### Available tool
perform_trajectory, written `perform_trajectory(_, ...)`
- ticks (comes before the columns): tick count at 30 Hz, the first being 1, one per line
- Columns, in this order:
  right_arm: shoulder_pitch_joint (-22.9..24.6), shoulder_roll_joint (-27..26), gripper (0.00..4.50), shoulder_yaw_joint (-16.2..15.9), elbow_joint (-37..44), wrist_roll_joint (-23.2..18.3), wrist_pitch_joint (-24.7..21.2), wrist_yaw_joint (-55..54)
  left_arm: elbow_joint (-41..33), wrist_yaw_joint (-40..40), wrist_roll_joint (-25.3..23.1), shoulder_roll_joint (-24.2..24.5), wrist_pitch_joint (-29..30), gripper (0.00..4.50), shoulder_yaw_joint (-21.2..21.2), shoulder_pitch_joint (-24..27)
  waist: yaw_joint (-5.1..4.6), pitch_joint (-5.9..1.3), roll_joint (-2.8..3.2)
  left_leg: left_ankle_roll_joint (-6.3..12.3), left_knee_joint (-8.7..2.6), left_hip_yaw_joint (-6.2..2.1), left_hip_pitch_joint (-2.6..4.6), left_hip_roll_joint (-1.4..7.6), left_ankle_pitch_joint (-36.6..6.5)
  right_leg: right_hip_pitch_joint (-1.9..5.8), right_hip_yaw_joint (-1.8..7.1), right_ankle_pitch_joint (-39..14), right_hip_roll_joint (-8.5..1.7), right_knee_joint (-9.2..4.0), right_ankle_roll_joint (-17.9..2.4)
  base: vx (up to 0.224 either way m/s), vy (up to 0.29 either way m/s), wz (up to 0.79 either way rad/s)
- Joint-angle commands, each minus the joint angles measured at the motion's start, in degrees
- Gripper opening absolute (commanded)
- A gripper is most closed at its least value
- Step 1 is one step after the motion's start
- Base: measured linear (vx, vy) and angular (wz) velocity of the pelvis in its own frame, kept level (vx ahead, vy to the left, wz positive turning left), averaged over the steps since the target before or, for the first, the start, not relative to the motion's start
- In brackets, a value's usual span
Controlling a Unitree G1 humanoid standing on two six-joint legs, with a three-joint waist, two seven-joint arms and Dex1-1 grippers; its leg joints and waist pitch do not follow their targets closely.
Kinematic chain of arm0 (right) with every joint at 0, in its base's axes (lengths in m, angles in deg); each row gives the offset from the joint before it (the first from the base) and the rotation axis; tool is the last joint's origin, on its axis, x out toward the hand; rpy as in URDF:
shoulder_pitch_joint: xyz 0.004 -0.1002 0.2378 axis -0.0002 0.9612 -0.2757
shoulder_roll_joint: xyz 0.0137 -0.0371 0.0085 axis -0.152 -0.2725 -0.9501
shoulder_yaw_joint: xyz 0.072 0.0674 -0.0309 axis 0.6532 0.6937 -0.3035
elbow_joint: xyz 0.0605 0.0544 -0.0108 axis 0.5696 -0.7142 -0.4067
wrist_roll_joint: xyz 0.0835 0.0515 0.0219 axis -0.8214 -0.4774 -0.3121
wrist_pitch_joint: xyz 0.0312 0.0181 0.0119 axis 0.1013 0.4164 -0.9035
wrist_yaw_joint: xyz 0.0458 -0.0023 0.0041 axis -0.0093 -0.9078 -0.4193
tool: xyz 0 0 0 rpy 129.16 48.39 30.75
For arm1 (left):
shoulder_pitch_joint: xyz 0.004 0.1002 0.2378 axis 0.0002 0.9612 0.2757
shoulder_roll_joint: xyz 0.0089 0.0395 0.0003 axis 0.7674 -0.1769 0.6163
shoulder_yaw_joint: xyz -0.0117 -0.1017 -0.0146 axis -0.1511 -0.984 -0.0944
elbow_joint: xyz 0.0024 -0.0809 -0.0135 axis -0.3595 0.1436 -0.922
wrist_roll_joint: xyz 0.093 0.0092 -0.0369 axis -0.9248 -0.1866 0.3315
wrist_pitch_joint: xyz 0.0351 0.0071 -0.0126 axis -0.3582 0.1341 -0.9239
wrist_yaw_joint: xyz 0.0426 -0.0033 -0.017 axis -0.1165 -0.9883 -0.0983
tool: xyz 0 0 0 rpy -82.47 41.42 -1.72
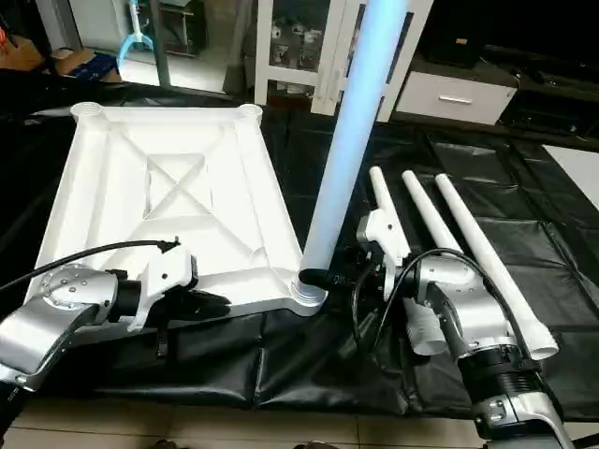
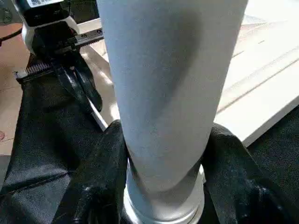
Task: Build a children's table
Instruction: Rotate leg to tighten
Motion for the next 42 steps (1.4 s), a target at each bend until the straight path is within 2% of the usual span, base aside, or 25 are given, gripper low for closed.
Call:
perform_trajectory(1,-0.2,0.0,1.91,2.1,-2.2,1.4,0.4,-4.2,-2.7,1.3,1.9,-0.9,-0.2,0.00,0.6,0.1,-0.21,-3.59,0.76,-0.34,-4.53,-0.18,1.30,1.46,-18.4,2.12,2.04,-18.8,-1.98,-3.67,-10.5,0.000,0.000,0.00)
perform_trajectory(4,-0.7,-1.8,1.88,3.3,-4.8,3.4,2.1,-10.7,-2.0,-1.1,0.3,-1.4,0.4,0.00,0.6,-0.4,-0.41,-3.65,0.80,-1.15,-4.60,-0.34,1.23,1.42,-19.5,2.16,1.93,-20.4,-2.02,-3.72,-10.1,0.000,0.000,0.00)
perform_trajectory(5,-0.9,-2.9,1.88,3.7,-6.5,5.6,3.1,-16.2,-0.9,-4.2,-1.7,-2.1,1.8,0.00,0.6,-1.2,-0.64,-3.53,0.77,-1.63,-4.63,-0.32,1.29,1.46,-20.3,1.90,1.96,-21.2,-1.99,-3.81,-9.9,0.000,0.000,0.00)
perform_trajectory(7,-1.1,-5.4,1.87,4.9,-8.5,8.2,2.2,-26.9,0.5,-10.2,-3.8,-4.5,5.8,0.00,0.0,-2.7,-1.23,-3.46,0.80,-3.11,-4.66,-0.45,1.41,1.38,-21.1,1.70,1.95,-23.1,-2.02,-3.91,-9.5,0.000,0.000,0.00)
perform_trajectory(9,-0.9,-8.2,1.87,6.4,-9.5,10.1,0.3,-37.7,1.4,-16.2,-5.3,-7.6,10.2,0.00,-1.0,-4.2,-1.91,-3.43,0.66,-4.15,-4.62,-0.78,1.17,1.14,-22.9,1.80,1.66,-27.5,-2.11,-4.34,-7.7,0.000,0.000,0.00)
perform_trajectory(10,-0.9,-8.2,1.87,6.4,-9.5,10.1,0.3,-37.7,1.4,-16.2,-5.3,-7.6,10.2,0.00,-1.0,-4.2,-1.91,-3.55,0.64,-3.92,-4.43,-0.88,1.42,1.02,-24.3,1.57,1.48,-29.5,-2.14,-4.85,-6.5,0.000,0.000,0.00)
perform_trajectory(12,-0.7,-10.6,1.87,7.3,-10.2,12.6,-0.7,-47.5,2.2,-21.9,-6.4,-10.8,14.1,0.00,-2.3,-5.5,-2.05,-3.52,0.65,-3.65,-4.27,-0.86,1.65,0.95,-25.1,1.19,1.45,-29.9,-2.05,-5.17,-5.9,0.000,0.000,0.00)
perform_trajectory(13,-0.7,-14.2,1.87,9.2,-11.4,14.1,-1.0,-59.2,2.9,-27.5,-7.1,-14.7,17.1,0.00,-3.5,-6.9,-2.20,-3.48,0.61,-3.72,-4.30,-0.81,1.55,0.98,-25.2,1.17,1.47,-29.8,-1.96,-5.10,-5.7,0.000,0.000,0.00)
perform_trajectory(14,-0.8,-17.0,1.86,10.6,-12.3,14.5,-0.7,-66.6,3.7,-31.8,-7.3,-17.8,18.2,0.00,-4.8,-8.0,-2.64,-3.26,1.00,-4.60,-4.39,-0.80,1.61,0.92,-25.8,0.65,1.49,-30.4,-1.79,-5.32,-5.2,0.000,0.000,0.00)
perform_trajectory(15,-0.8,-17.0,1.86,10.6,-12.3,14.5,-0.7,-66.6,3.7,-31.8,-7.3,-17.8,18.2,0.00,-4.8,-8.0,-2.53,-3.50,0.91,-4.75,-4.15,-0.91,1.99,0.80,-26.5,0.52,1.23,-31.3,-1.84,-5.52,-4.7,0.000,0.000,0.00)
perform_trajectory(16,-0.9,-18.9,1.86,11.6,-12.8,14.6,-0.5,-71.1,4.3,-34.5,-7.3,-19.8,18.7,0.00,-5.6,-8.7,-2.49,-3.61,0.75,-4.15,-4.09,-1.08,1.88,0.61,-27.4,0.90,0.87,-32.2,-1.72,-5.75,-3.8,0.000,0.000,0.00)
perform_trajectory(17,-1.2,-21.4,1.86,12.0,-13.7,14.9,0.7,-75.7,5.2,-36.5,-7.4,-21.8,18.5,0.00,-5.7,-9.7,-2.59,-3.55,0.98,-3.94,-4.18,-1.10,1.61,0.72,-27.4,0.77,1.03,-31.4,-1.87,-5.76,-3.4,0.000,0.000,0.00)
perform_trajectory(18,-1.4,-22.5,1.86,11.7,-14.0,15.1,1.4,-76.7,5.4,-37.0,-7.4,-22.5,18.3,0.00,-5.6,-10.0,-2.59,-3.69,0.85,-3.90,-4.09,-1.07,1.81,0.58,-27.5,0.59,0.96,-31.0,-1.75,-5.87,-3.2,0.000,0.000,0.00)
perform_trajectory(20,-2.2,-25.3,1.86,10.6,-14.9,15.5,2.5,-78.3,5.6,-37.5,-7.5,-24.1,18.3,0.00,-5.0,-10.7,-2.55,-3.76,0.84,-3.59,-4.24,-1.10,1.40,0.58,-26.8,0.87,1.04,-29.8,-1.86,-5.70,-3.2,0.000,0.000,0.00)
perform_trajectory(23,-2.9,-26.5,1.86,9.9,-15.3,15.9,3.0,-78.3,5.3,-37.2,-7.6,-24.6,18.8,0.00,-4.7,-10.9,-2.45,-3.77,1.05,-3.34,-4.37,-1.05,1.25,0.64,-26.2,1.03,1.17,-27.3,-1.74,-5.42,-3.5,0.000,0.000,0.00)
perform_trajectory(26,-3.6,-26.6,1.86,10.4,-14.9,13.9,4.6,-76.2,4.6,-36.5,-7.7,-23.2,19.8,0.00,-4.4,-10.2,-2.50,-3.74,1.09,-2.97,-4.45,-0.91,1.14,0.70,-25.9,1.09,1.33,-24.9,-1.68,-5.12,-4.0,0.000,0.000,0.00)
perform_trajectory(28,-3.7,-27.0,2.42,9.7,-12.6,10.8,6.7,-68.5,3.9,-36.4,-8.0,-22.0,21.0,0.00,-4.5,-9.5,-2.59,-3.78,1.01,-2.71,-4.50,-0.94,0.89,0.69,-25.8,1.38,1.33,-24.5,-1.69,-5.00,-4.3,0.000,0.000,0.00)
perform_trajectory(31,-2.5,-25.9,2.68,7.8,-7.6,9.6,8.9,-62.2,3.5,-35.7,-8.0,-20.4,21.3,0.00,-4.2,-8.8,-2.63,-3.78,1.08,-2.01,-4.53,-0.88,0.75,0.83,-24.8,1.64,1.41,-22.7,-1.70,-4.91,-4.8,0.000,0.000,0.00)
perform_trajectory(33,-1.7,-24.1,2.94,6.7,-3.7,8.6,8.5,-58.2,3.2,-33.8,-8.0,-18.5,20.8,0.00,-3.6,-8.1,-3.12,-3.88,0.95,-2.14,-4.81,-1.18,-0.15,0.80,-22.6,2.53,1.33,-21.0,-1.76,-4.33,-5.2,0.000,0.000,0.00)
perform_trajectory(34,-1.6,-23.7,3.02,6.5,-3.0,8.4,8.1,-57.4,3.1,-33.2,-7.9,-18.0,20.6,0.00,-3.4,-7.9,-3.19,-4.06,0.92,-2.03,-4.76,-1.19,-0.25,0.76,-21.2,2.75,1.34,-19.7,-1.73,-4.15,-5.2,0.000,0.000,0.00)
perform_trajectory(35,-1.4,-23.3,3.07,6.4,-2.2,8.0,7.6,-56.5,3.0,-32.4,-7.9,-17.4,20.4,0.00,-3.1,-7.7,-3.19,-4.07,0.94,-1.98,-4.69,-1.11,-0.12,0.81,-20.7,2.58,1.42,-19.0,-1.76,-4.04,-5.5,0.000,0.000,0.00)
perform_trajectory(36,-0.3,-20.8,3.14,4.5,1.4,4.9,4.3,-48.2,2.2,-28.2,-7.4,-15.0,16.2,0.00,-1.7,-6.4,-3.22,-3.94,0.80,-0.64,-4.56,-0.95,0.23,0.77,-20.7,2.50,1.48,-18.3,-1.58,-4.17,-6.3,0.000,0.000,0.00)
perform_trajectory(38,0.8,-17.5,3.37,2.6,4.0,4.1,2.6,-42.4,1.2,-25.0,-6.6,-12.9,16.2,0.00,-1.2,-5.3,-3.18,-3.98,1.09,-0.18,-4.49,-0.76,0.34,1.06,-19.5,2.28,1.74,-16.3,-1.72,-3.94,-7.5,0.000,0.000,0.00)
perform_trajectory(39,1.0,-16.6,3.37,2.2,4.4,4.5,2.7,-41.2,0.9,-24.4,-6.3,-12.2,17.2,0.00,-1.0,-5.0,-3.01,-3.96,1.13,-0.10,-4.43,-0.70,0.56,1.10,-19.1,2.18,1.75,-15.6,-1.66,-3.91,-8.0,0.000,0.000,0.00)
perform_trajectory(42,2.0,-9.1,3.37,2.5,6.4,1.8,1.2,-28.2,-1.7,-15.0,-3.0,-7.1,10.3,0.00,-0.4,-2.3,-2.11,-4.00,1.15,0.80,-4.40,-0.40,0.73,1.21,-16.6,2.41,1.93,-12.3,-1.64,-3.48,-10.2,0.000,0.000,0.00)
